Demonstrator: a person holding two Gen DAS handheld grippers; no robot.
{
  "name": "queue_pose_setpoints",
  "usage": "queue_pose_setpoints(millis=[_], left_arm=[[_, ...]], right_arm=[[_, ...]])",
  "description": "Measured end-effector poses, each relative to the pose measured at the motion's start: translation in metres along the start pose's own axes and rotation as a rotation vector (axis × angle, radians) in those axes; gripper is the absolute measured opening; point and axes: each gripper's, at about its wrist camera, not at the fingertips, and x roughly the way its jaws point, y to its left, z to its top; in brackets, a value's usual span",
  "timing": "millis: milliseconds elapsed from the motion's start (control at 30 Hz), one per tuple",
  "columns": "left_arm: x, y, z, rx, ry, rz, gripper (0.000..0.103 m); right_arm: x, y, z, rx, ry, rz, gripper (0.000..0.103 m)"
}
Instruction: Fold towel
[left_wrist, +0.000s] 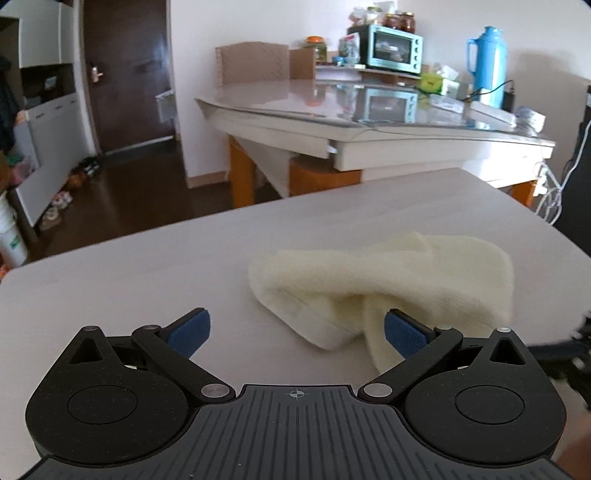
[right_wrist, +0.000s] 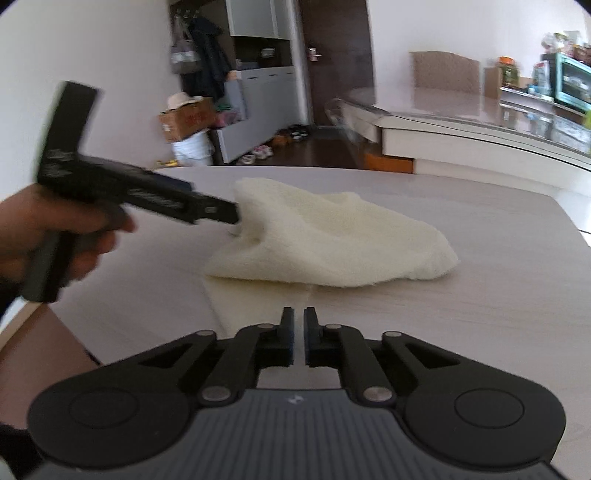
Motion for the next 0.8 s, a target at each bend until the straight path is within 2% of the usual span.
queue_pose_setpoints(millis=[167,333,600,800], left_arm=[[0.017,0.0,0.002,0.033,0.027,0.045,0.102],[0.029,-0.001,0.002,0.076,0.051,0.063,0.103],[0.018,0.007,-0.005,0.174,0.074,0.125,0.103],[-0.003,0.021,-0.018,0.19,0.105,0.144,0.103]], right_arm=[[0.016,0.01,0.007,-0.055,0.016,0.018,0.018],[0.022,0.021,0.01,-0.196,0.067,-0.026,0.016],[0.001,0.01,-0.001,-0.234,0.102,-0.118,0.016],[-0.009,-0.005,-0.005,-0.205,0.108,-0.182,0.016]])
